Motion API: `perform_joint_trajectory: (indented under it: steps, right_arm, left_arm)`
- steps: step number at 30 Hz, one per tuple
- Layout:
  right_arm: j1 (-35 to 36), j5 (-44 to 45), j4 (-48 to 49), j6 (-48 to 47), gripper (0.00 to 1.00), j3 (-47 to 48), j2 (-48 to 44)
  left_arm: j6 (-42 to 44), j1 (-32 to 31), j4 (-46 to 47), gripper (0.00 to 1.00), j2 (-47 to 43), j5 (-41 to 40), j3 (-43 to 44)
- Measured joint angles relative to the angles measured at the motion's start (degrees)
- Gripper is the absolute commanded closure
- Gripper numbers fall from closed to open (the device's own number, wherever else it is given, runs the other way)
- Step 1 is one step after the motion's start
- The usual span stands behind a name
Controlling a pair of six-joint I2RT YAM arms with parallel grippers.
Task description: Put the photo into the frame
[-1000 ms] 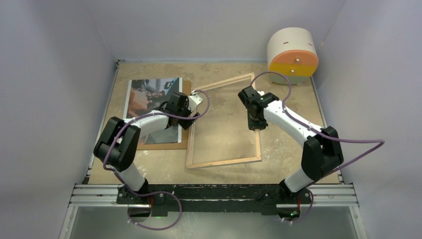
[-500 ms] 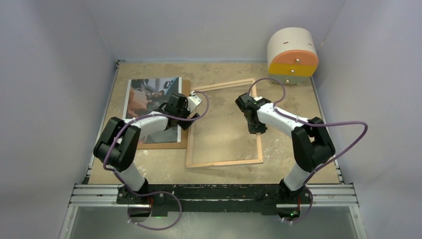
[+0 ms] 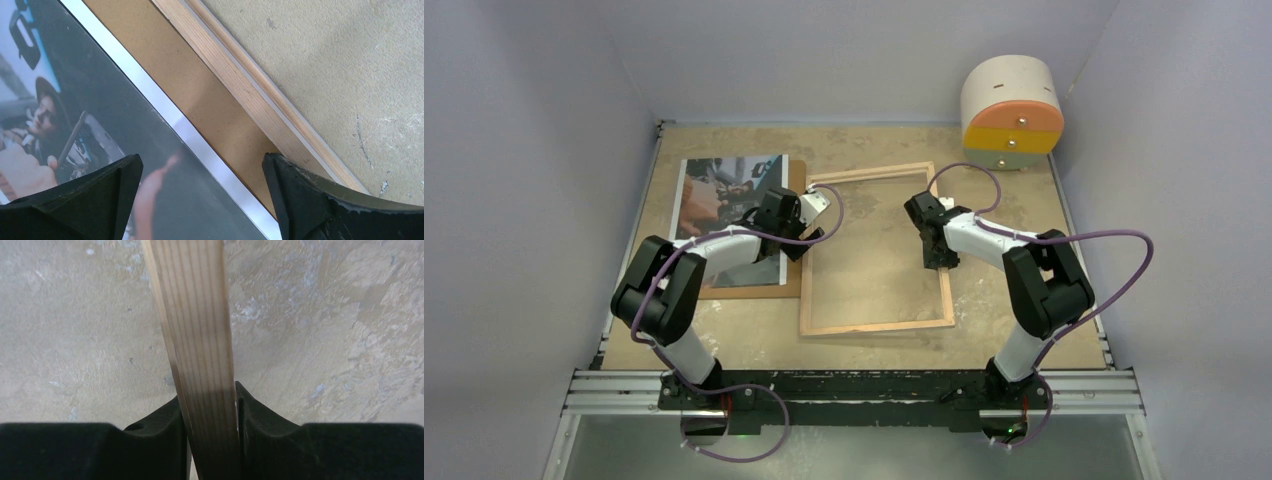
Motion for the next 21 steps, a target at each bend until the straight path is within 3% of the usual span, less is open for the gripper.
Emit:
perform_joint_trajectory:
  steps: [7, 12, 21]
  right_arm:
    - [-1.20, -1.44, 3.61, -0.46, 0.56, -0.28, -0.02]
    - [-1.73, -2.47, 6.69, -0.31, 0.43, -0.61, -0.13]
    - [-2.34, -4.68, 10.21, 0.22, 0.41, -1.49, -0.55]
  left_arm:
    - [0.94, 0.00, 0.37, 0.00, 0.00, 0.20, -0.15]
    - [1.33, 0.00, 0.39, 0.00, 0.00, 0.26, -0.15]
    - [1.38, 0.00, 0.42, 0.00, 0.00, 0.26, -0.15]
